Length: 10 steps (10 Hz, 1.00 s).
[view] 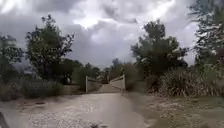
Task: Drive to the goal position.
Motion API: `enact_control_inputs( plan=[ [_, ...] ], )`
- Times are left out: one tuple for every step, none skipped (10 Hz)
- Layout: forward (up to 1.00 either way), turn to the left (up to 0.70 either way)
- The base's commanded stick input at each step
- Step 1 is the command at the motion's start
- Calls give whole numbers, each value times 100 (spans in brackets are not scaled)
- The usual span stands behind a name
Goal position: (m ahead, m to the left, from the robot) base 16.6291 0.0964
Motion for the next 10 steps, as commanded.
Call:
enact_control_inputs(
  plan=[
    [100,0],
    [100,0],
    [100,0],
    [100,0],
    [100,0],
    [100,0],
    [100,6],
    [100,25],
    [100,39],
    [100,35]
  ],
)
